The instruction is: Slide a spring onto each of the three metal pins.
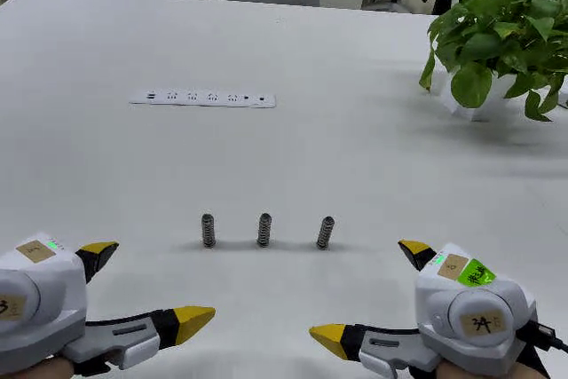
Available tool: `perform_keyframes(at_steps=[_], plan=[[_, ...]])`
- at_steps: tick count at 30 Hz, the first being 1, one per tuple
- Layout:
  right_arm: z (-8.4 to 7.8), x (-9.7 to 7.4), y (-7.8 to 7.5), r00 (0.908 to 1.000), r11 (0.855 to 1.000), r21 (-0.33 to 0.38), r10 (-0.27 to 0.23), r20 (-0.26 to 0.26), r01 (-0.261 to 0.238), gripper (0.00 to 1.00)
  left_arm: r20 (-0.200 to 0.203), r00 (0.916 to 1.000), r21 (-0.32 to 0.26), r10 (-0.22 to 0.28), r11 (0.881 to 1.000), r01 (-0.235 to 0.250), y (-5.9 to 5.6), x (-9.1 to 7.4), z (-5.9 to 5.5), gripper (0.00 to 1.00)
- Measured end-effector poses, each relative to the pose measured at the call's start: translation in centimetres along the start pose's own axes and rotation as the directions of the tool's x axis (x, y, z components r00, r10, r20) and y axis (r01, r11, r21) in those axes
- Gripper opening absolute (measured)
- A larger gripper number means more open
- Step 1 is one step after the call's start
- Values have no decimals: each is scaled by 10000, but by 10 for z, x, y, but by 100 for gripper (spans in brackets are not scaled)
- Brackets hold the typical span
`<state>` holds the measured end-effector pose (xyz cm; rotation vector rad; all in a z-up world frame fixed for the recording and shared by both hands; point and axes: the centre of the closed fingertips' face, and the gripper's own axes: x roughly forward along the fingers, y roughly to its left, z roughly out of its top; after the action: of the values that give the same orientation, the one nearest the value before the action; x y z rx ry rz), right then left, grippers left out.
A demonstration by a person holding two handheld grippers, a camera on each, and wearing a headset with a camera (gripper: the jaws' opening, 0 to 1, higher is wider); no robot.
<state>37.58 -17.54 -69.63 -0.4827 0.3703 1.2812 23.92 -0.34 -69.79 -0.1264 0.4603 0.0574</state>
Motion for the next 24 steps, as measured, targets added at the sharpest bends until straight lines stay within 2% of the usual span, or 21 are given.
perform_keyframes(at_steps=[9, 24], plan=[[0, 0, -2, 9999, 9998, 176, -96, 78, 94, 99, 128, 9999, -44, 8, 10000, -8, 2, -2, 2, 98], [-2, 1, 0, 10000, 9997, 245, -32, 37, 31, 99, -126, 9997, 64, -220, 9997, 221, -7, 0, -3, 98]])
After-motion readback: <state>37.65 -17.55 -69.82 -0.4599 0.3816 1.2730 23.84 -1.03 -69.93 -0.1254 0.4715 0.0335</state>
